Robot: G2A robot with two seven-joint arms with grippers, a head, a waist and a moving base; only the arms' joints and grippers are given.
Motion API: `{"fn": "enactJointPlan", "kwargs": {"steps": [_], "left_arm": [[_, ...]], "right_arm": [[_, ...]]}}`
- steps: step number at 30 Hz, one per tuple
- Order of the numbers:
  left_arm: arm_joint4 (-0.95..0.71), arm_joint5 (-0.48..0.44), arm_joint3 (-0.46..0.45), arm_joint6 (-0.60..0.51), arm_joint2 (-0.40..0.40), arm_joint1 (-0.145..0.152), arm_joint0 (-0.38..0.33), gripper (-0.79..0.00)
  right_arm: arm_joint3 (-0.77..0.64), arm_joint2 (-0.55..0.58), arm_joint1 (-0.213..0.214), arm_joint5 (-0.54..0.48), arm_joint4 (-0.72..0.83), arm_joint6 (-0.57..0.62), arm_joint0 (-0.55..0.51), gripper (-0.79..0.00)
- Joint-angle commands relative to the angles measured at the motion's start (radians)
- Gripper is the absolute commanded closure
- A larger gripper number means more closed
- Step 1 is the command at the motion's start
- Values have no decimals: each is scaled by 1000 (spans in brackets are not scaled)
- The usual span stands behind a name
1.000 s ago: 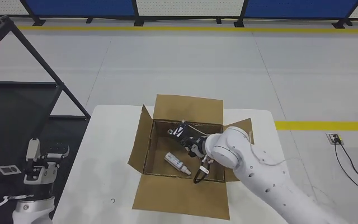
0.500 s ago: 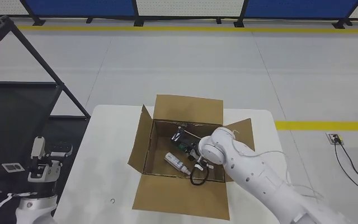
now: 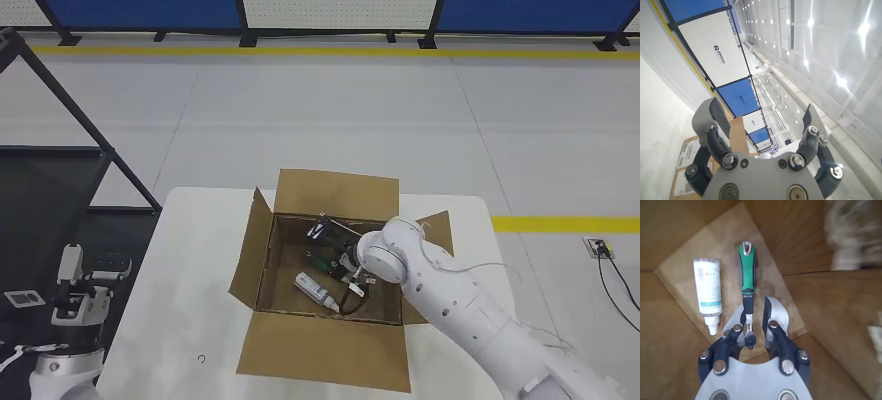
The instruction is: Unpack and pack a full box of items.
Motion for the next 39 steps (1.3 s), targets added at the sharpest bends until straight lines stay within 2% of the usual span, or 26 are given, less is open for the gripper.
{"fn": "enactJointPlan", "kwargs": {"steps": [1,4,6,8,9,11,16,17,29,34,39], "left_arm": [[3,-1,-3,-4,3,0,1,-785],[8,-3,-9,-18,11,1,0,-785],[21,-16,-14,-40,18,2,2,-785],[23,-37,-19,-67,25,2,7,-785],[26,-46,-21,-79,27,3,10,-785],[25,-73,-24,-111,31,4,19,-785],[7,-146,-36,-227,33,10,45,-785],[-3,-166,-40,-273,34,12,54,-785],[-3,-166,-40,-273,34,12,54,-785],[-13,-84,-25,-234,42,14,18,-785],[-2,-38,4,-324,85,22,-24,-785]], "right_arm": [[-85,64,29,-12,-12,-9,-29,-243],[-262,180,80,-26,-34,-11,-112,-262],[-406,271,115,-36,-48,-9,-193,-320],[-552,361,144,-46,-60,-10,-286,-529],[-595,390,153,-51,-60,-12,-317,-588],[-709,475,175,-65,-54,-26,-405,-776],[-872,626,206,-85,-51,-63,-562,-785],[-878,631,208,-86,-57,-59,-569,-785],[-871,623,208,-92,-60,-65,-580,-785],[-860,665,210,-79,8,-125,-584,-785],[-857,815,225,-71,177,-151,-629,-785]]}}
